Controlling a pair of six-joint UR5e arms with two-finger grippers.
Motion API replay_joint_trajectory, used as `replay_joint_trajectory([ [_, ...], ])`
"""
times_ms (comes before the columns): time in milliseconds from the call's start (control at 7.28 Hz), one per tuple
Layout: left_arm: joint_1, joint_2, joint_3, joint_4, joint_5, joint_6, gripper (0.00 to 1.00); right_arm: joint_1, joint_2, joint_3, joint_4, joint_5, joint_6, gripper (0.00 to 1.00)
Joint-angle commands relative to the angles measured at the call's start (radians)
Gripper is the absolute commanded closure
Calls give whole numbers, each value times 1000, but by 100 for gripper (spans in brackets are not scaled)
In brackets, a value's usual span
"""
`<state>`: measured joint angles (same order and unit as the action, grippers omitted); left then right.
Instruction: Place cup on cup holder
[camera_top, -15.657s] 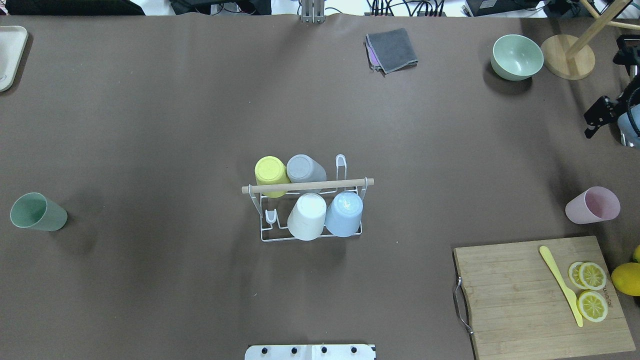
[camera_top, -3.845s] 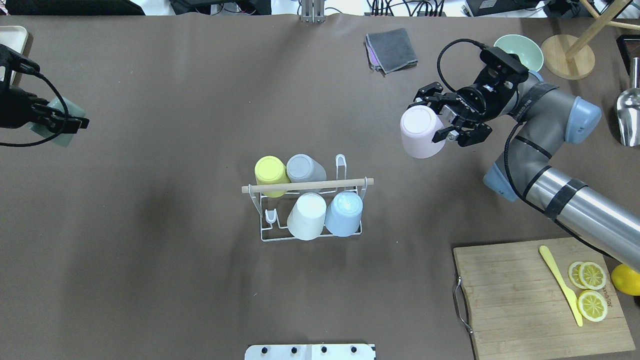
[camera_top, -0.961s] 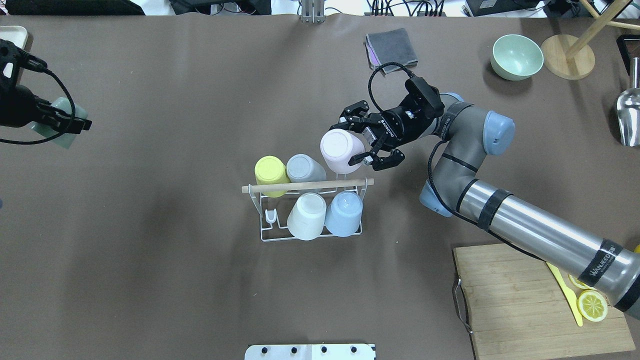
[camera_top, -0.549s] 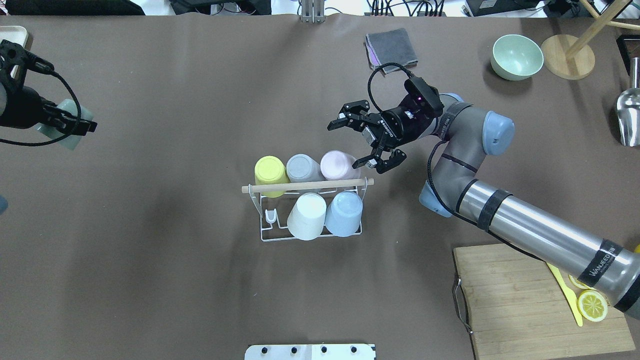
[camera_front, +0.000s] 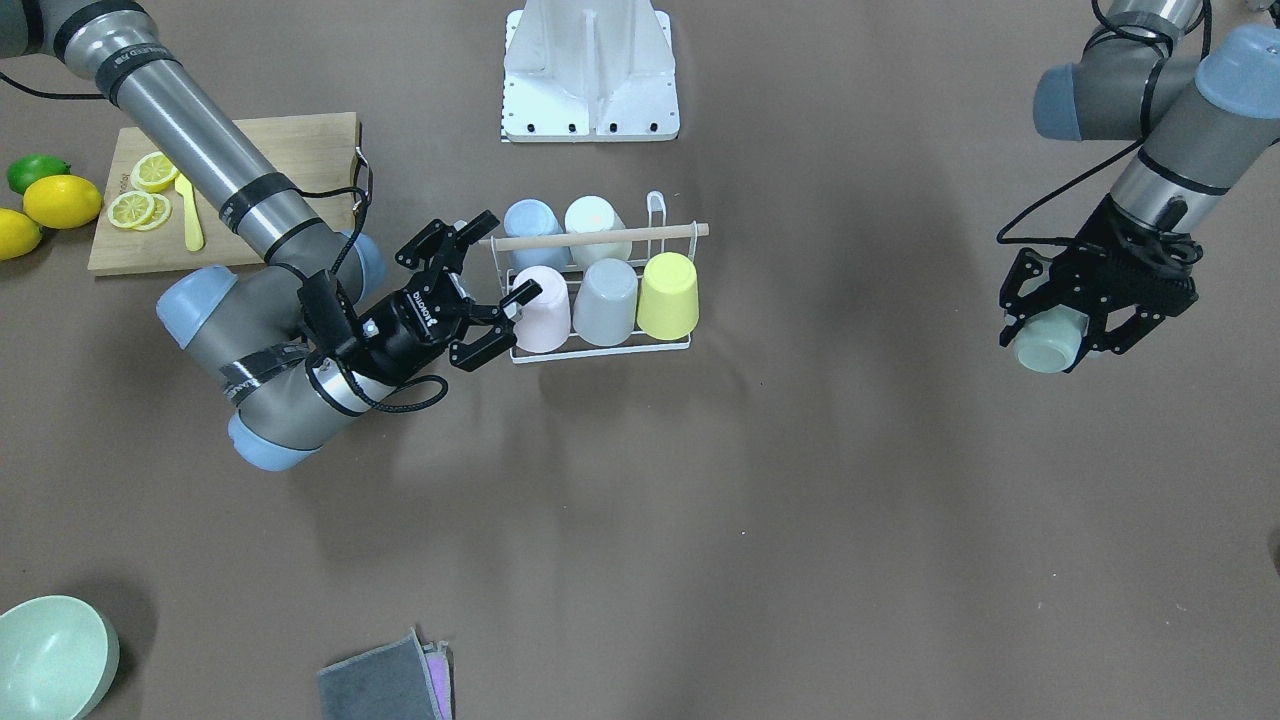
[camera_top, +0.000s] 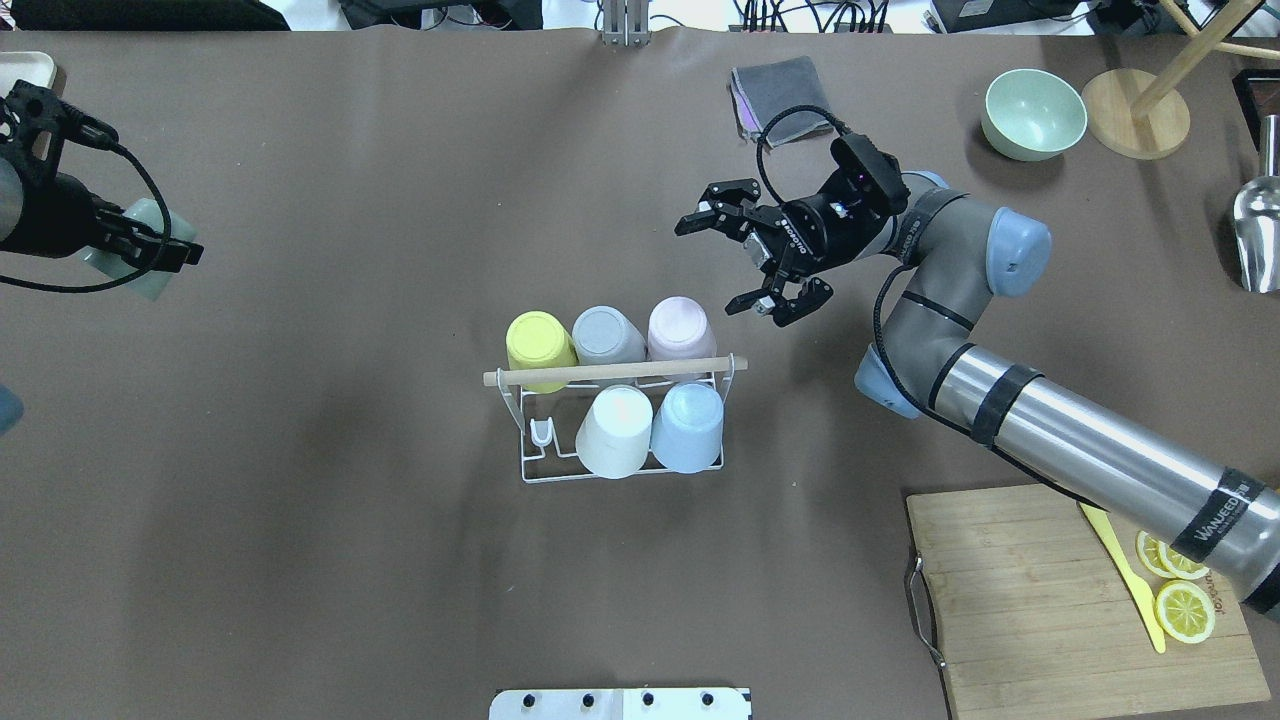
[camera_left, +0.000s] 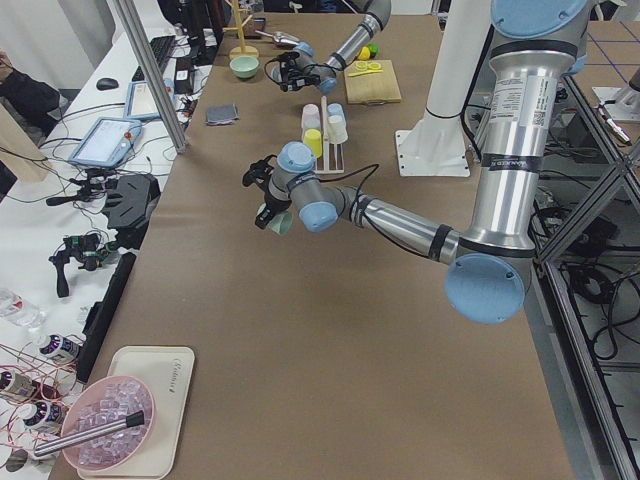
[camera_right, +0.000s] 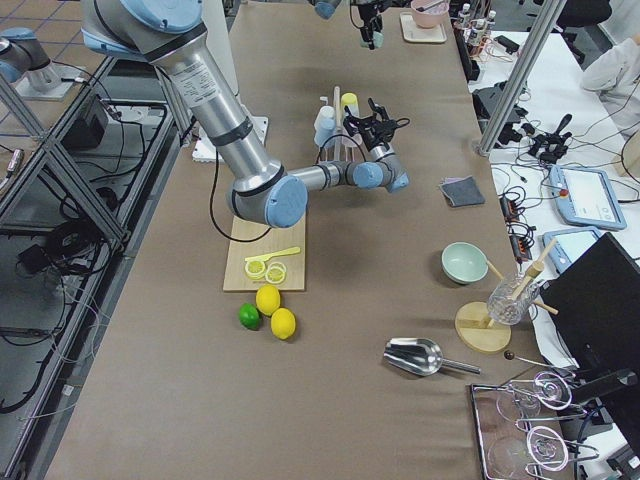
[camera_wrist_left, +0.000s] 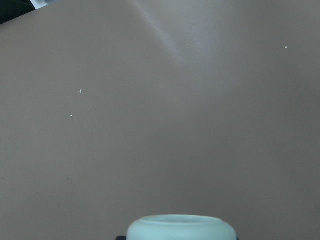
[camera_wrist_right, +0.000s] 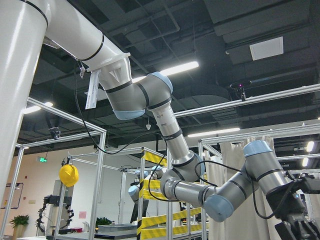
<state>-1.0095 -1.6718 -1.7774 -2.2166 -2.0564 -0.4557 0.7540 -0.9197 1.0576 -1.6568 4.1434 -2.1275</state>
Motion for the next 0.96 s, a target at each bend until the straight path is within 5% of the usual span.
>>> replay_joint_trajectory([
  [0, 2, -76, -25, -5, -4, -12, 100, 54, -56, 19, 3, -2, 120, 6],
  [275, 11, -196, -34, -43, -4, -85, 100, 50, -154, 105, 2, 0, 286, 6],
  [824, 40, -198, -57, -431, 37, -332, 100, 151, -307, 257, 3, 18, 619, 6],
])
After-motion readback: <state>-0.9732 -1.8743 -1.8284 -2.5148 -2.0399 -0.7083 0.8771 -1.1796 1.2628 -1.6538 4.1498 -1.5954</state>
